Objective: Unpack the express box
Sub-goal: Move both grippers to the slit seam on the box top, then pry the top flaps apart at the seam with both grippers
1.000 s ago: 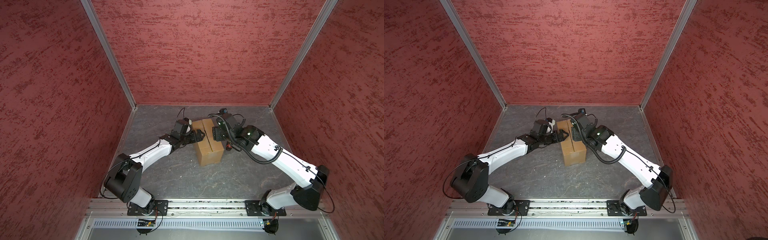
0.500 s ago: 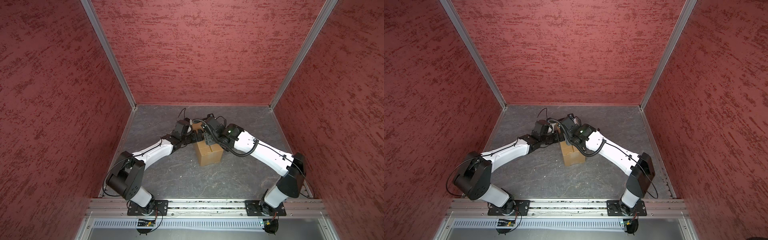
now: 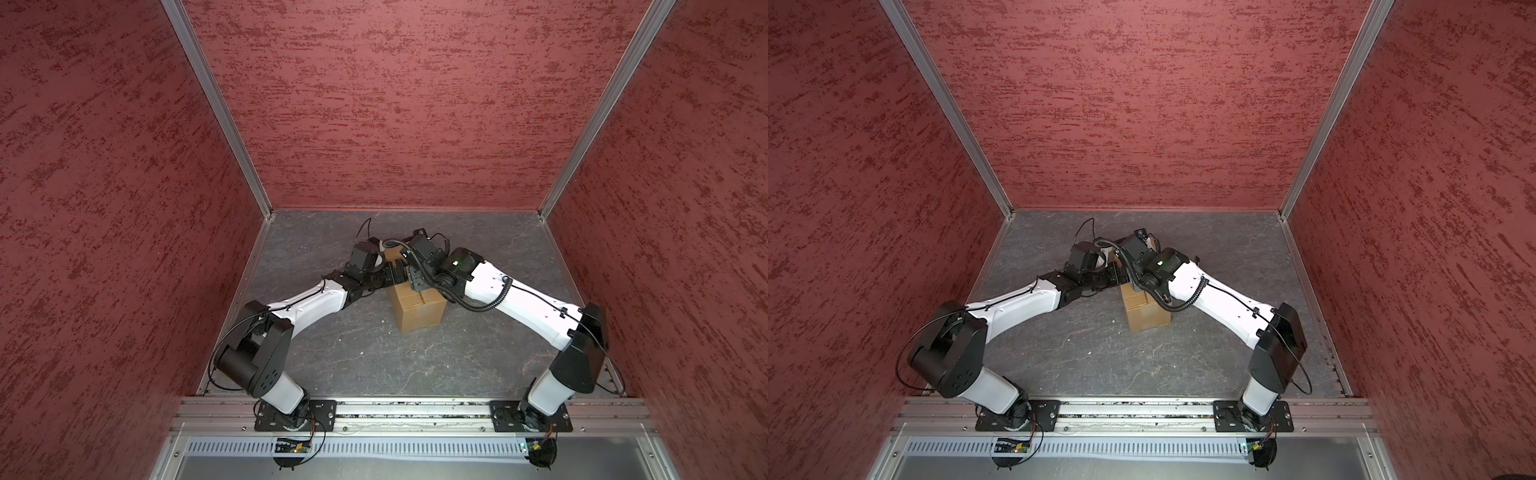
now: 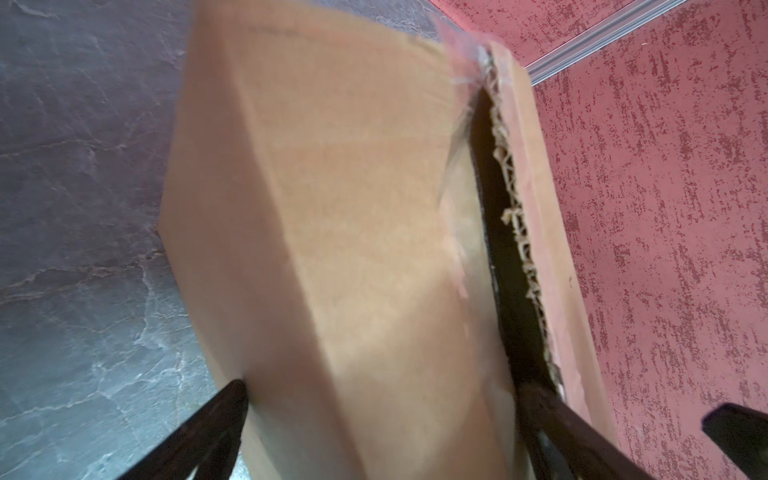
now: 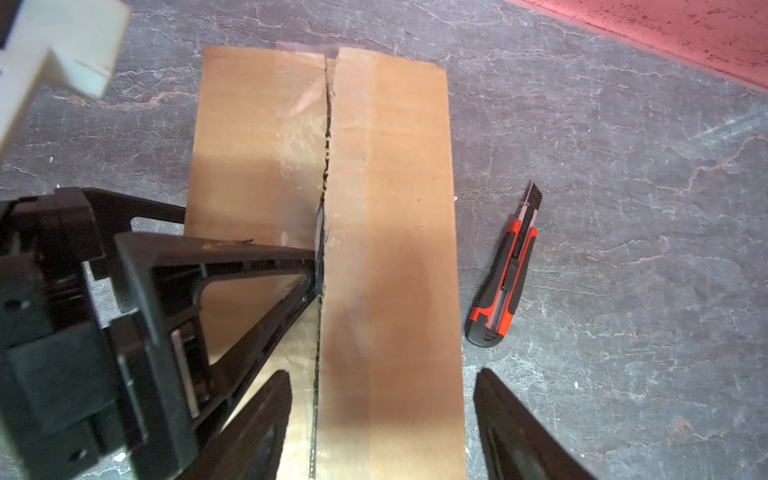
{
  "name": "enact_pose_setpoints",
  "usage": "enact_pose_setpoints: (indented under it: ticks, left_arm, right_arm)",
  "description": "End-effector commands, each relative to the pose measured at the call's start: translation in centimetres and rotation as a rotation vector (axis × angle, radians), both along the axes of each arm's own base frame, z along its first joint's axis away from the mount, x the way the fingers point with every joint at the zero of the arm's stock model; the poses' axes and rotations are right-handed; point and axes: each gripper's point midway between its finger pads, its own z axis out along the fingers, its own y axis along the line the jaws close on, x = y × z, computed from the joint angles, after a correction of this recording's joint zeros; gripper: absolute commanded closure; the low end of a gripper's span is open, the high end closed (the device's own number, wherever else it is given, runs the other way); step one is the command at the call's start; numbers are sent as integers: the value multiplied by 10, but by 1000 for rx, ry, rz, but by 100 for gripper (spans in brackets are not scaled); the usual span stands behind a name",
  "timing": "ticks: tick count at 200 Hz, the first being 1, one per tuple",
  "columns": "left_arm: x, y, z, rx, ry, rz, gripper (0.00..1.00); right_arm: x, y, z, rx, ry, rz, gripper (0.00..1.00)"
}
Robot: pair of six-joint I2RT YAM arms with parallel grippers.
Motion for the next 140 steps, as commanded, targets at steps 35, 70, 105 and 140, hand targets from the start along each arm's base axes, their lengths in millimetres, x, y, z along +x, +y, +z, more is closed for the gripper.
enact_pose_setpoints:
  ticks: [35, 70, 105, 140]
  left_arm:
    - [-8, 4, -28, 23, 69, 0, 0]
    - [-8, 7, -28, 16, 70, 8, 0]
    - [-8, 10, -30, 16, 75, 10, 0]
    - [-9, 11, -31, 14, 77, 11, 0]
  right_arm:
    - [0, 2, -17, -9, 0, -12, 27]
    - [0, -1, -29, -27, 4, -21, 27]
    - [2, -7, -36, -62, -2, -47, 27]
    - [4, -15, -40, -109, -11, -72, 27]
